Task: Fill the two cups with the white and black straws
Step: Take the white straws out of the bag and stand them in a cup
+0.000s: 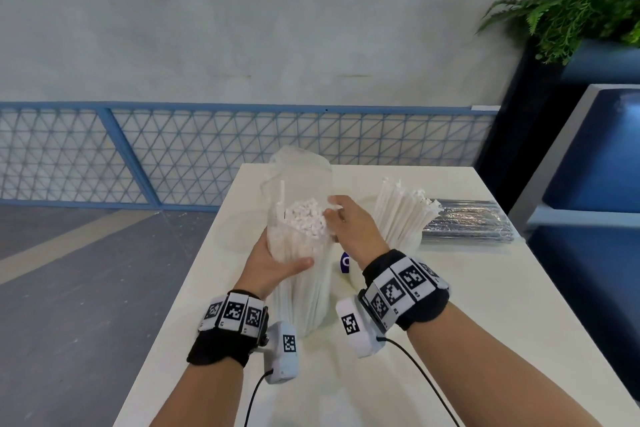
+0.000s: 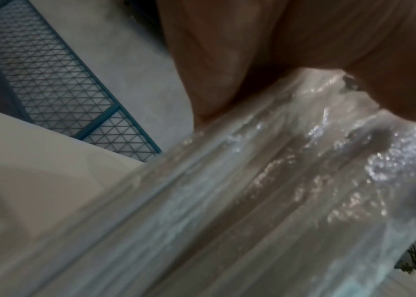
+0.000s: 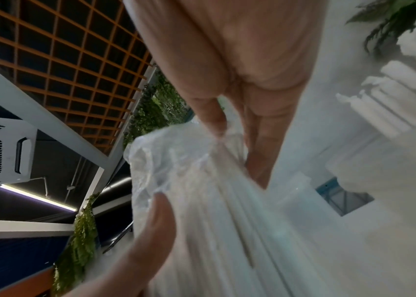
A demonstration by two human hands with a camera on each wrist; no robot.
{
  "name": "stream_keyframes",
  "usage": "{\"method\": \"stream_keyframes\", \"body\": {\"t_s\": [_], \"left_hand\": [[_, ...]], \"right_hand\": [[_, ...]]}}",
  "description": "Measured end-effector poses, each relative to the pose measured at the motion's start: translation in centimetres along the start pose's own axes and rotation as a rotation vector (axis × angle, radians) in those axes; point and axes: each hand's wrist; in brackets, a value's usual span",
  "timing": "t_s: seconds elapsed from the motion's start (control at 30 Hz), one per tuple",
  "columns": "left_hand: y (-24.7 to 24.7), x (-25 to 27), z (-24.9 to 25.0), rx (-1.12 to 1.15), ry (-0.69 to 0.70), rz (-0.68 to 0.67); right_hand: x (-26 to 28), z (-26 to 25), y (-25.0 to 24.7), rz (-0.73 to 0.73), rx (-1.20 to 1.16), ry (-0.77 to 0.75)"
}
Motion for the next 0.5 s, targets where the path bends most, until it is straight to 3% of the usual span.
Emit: {"method": "stream_keyframes", "body": {"t_s": [0.23, 0.37, 0.43, 0.5], "left_hand": [[-0.1, -0.2, -0.2, -0.064, 0.000, 0.068], [0.1, -0.2, 0.0, -0.049, 0.020, 0.112], [0.0, -0.1, 0.1, -0.034, 0.023, 0.103], [-0.1, -0.1, 0.0, -0.044, 0.028, 0.065]], "right_hand": [[0.4, 1.4, 0.6, 0.039, -0.114, 0.001], [1.2, 1.0, 0.1, 0.220, 0.113, -0.377], [1.6, 0.7, -0.2, 0.078, 0.246, -0.450], [1.5, 0.7, -0.5, -0.098, 0.291, -0.418]]}}
Point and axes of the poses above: each hand's wrist, its own x-axis away from the middle knuckle, its own y-axis out of the palm, z = x × y, and after that the axes turned 5 degrees about -x, right-handed
